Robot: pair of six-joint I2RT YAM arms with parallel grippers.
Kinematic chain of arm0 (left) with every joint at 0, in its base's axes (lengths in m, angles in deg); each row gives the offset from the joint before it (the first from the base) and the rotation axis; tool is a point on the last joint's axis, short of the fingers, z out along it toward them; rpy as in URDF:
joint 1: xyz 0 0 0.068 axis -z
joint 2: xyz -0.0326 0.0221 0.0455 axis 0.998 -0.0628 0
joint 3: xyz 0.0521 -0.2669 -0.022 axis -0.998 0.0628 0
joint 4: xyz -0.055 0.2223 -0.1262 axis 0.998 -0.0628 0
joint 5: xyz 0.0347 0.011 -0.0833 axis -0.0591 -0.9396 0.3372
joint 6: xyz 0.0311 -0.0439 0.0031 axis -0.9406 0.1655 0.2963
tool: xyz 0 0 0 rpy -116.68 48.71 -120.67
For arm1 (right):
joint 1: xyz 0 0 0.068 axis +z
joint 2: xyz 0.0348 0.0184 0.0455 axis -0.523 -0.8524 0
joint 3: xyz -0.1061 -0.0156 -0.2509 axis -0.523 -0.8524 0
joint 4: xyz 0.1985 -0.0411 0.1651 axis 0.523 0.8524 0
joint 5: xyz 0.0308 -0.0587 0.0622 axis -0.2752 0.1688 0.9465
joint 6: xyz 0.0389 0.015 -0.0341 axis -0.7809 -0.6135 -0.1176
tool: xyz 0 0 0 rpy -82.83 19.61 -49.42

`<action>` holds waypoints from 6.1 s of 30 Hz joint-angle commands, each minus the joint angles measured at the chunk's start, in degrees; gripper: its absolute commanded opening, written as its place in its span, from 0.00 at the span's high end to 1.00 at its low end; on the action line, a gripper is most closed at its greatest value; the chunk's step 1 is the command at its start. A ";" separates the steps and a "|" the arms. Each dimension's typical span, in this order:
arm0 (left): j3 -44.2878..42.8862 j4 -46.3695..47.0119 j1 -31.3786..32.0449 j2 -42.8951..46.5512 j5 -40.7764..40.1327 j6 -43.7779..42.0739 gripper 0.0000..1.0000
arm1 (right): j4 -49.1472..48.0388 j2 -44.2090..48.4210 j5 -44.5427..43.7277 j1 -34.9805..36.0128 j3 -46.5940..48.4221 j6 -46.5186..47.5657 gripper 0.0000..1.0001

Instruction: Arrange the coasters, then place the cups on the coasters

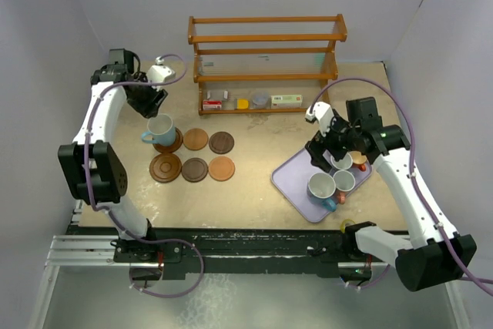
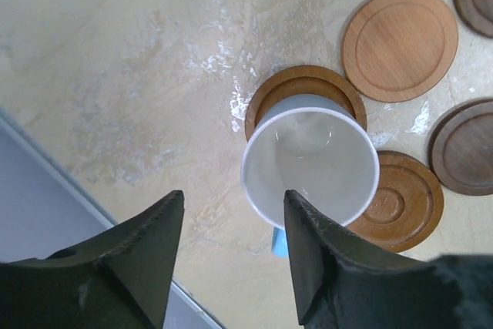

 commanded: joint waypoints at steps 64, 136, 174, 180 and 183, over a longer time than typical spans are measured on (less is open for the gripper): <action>21.61 23.17 4.99 36.15 7.99 31.31 0.24 | -8.88 -15.79 -5.35 13.41 17.20 -15.40 1.00; -0.98 35.62 39.85 5.26 -15.11 64.76 0.45 | -18.68 -30.32 -60.41 29.41 34.09 -60.73 1.00; -1.02 35.82 39.95 6.42 -15.80 60.90 0.97 | -19.74 -29.45 -33.85 31.21 34.60 -55.43 0.81; -0.28 35.74 39.91 7.41 -17.31 59.81 0.97 | -20.14 -28.85 -32.07 31.19 34.49 -54.73 0.70; 0.34 35.91 39.89 8.10 -18.40 58.99 0.97 | -20.14 -28.36 -31.27 31.19 34.43 -54.25 0.63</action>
